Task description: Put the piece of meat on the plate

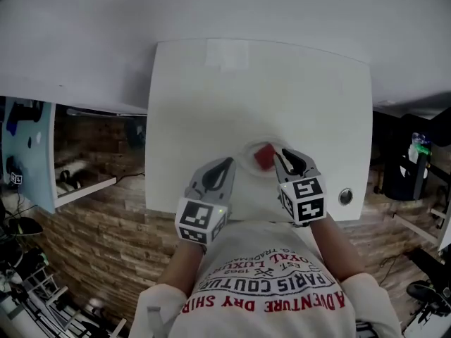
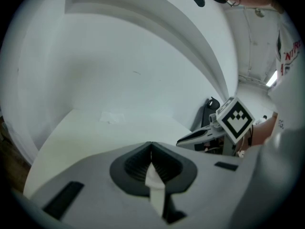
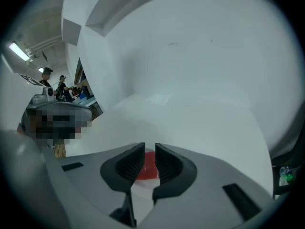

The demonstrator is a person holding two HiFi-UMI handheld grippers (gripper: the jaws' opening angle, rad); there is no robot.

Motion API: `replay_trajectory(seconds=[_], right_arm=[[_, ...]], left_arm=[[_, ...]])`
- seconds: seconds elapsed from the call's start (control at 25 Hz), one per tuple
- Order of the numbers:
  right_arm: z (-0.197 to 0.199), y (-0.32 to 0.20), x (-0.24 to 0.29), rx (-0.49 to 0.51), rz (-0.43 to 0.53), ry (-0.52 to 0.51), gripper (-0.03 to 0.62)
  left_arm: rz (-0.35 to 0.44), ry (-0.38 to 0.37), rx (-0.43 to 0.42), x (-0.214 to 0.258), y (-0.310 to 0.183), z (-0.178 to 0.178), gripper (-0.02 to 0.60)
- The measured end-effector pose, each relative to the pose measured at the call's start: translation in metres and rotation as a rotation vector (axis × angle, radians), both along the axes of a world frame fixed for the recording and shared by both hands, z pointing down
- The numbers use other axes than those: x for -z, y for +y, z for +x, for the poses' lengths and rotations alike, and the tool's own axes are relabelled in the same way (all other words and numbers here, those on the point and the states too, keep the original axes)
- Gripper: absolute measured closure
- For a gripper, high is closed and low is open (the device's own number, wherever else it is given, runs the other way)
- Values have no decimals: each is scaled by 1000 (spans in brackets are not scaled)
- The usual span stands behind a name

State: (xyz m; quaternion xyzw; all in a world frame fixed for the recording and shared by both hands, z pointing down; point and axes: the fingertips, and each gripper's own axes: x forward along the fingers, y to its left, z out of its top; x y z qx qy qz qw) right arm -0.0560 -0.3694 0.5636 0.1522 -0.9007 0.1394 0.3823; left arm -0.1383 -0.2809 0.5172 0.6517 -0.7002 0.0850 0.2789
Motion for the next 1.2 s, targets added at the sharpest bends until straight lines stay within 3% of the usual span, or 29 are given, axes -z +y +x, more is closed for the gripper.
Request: replay_trajectory(seconds=[0.16,0.44,0.6,0.8,0.96,1.2], right_arm=[[5,-1,35,-75,43,-102,579],[5,10,91,-112,151,-263,582],[1,15,129,-116,257,-372,582],[9,24,171,-159,295,-497,582],[14,26,188,-174,349,-530,582],[18,26,191,-205,344,-539,582]], left_arm=[[44,-17,-34,19,-3,4,575],[144,-80,-86,62,-8,7,575],[243,-164,-115,98,-14,4,575],[357,-215,-117,141,-8,8,575],[406,-240,-131,161,-6,11,575],[425,-250,-156,169,-9,15,575]])
